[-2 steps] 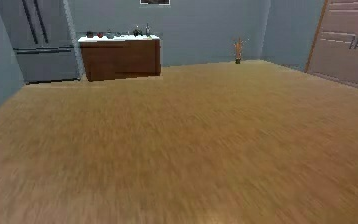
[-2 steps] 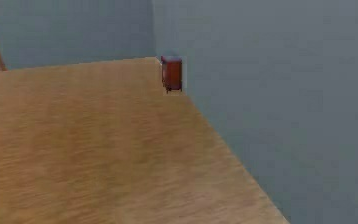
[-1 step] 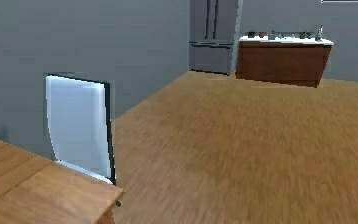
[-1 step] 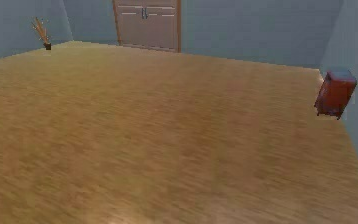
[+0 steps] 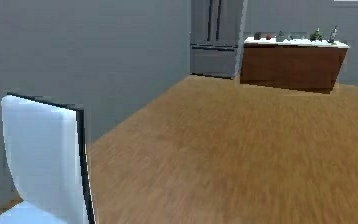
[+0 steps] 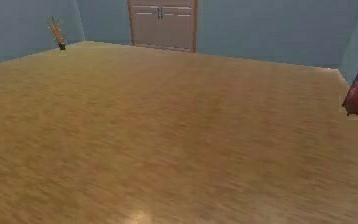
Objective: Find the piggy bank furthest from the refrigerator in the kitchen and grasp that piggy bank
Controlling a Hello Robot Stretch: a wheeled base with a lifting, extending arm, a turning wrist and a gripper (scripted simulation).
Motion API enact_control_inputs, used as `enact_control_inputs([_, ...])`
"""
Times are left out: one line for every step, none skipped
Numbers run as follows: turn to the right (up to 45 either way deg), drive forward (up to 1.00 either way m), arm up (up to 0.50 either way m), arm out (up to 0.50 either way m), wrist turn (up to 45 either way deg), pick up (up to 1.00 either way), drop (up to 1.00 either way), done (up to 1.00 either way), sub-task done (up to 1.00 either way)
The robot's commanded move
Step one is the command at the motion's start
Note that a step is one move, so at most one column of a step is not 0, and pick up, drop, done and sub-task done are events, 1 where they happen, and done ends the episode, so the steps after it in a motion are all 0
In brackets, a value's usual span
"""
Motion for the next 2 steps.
enact_control_inputs([45.0, 0.00, 0.00, 0.00, 0.0, 0.00, 0.00, 0.00, 0.00])
enact_control_inputs([45.0, 0.00, 0.00, 0.00, 0.0, 0.00, 0.00, 0.00, 0.00])
